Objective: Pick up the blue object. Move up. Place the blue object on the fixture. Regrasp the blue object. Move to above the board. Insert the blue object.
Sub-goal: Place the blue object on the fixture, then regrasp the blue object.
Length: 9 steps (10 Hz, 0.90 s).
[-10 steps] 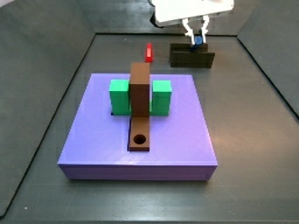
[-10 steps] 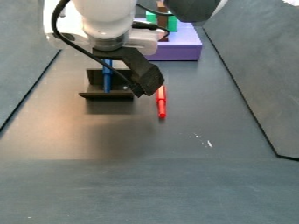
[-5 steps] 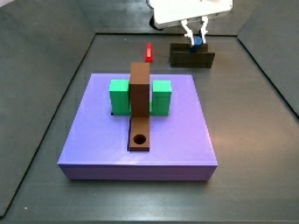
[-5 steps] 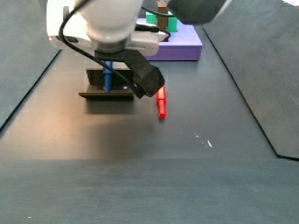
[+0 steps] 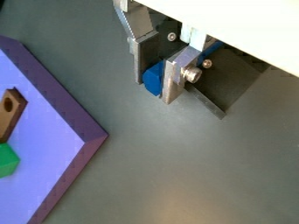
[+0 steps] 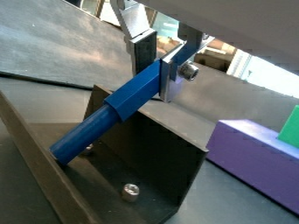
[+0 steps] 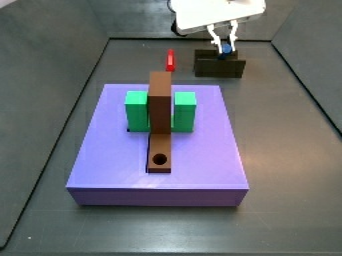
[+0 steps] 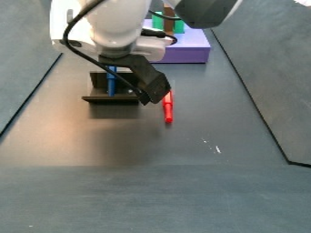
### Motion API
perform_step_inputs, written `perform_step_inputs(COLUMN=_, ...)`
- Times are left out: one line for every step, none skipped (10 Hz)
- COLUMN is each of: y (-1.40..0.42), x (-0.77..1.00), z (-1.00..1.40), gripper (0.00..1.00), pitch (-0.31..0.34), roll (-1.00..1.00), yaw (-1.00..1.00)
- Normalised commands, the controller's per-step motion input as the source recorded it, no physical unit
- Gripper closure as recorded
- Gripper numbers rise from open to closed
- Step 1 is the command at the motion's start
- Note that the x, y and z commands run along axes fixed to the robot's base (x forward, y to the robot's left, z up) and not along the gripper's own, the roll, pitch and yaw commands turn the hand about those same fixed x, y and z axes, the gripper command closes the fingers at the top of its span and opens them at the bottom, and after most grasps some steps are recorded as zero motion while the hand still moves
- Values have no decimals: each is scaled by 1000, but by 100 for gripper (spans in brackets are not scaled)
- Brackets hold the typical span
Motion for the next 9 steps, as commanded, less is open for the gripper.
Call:
perform_step_inputs(y=0, x=0, z=-9, gripper=100, pitch=0, roll=249, yaw=0)
perform_step_inputs(y=0, x=0, z=-9, gripper=100, pitch=0, roll=289, yaw=0)
perform_step_inputs(y=0, x=0, z=-17, gripper=100, pitch=0, roll=254, yaw=0)
perform_step_inputs(y=0, x=0, z=0, gripper=100, pitch=0, roll=131, yaw=0)
perform_step_inputs(y=0, x=0, z=0, gripper=100, pitch=0, roll=0, yaw=0)
perform_step_inputs(y=0, x=0, z=0, gripper=0, pitch=0, roll=0, yaw=0)
perform_step_inputs(y=-200, x=6, z=503, gripper=0, pitch=0, roll=834, yaw=137)
perform_step_inputs(y=-203, x=111, z=431, gripper=0, pitch=0, roll=877, yaw=123)
perform_step_inputs(y=-171, x=180, z=400, gripper=0, pitch=0, roll=1000, yaw=120)
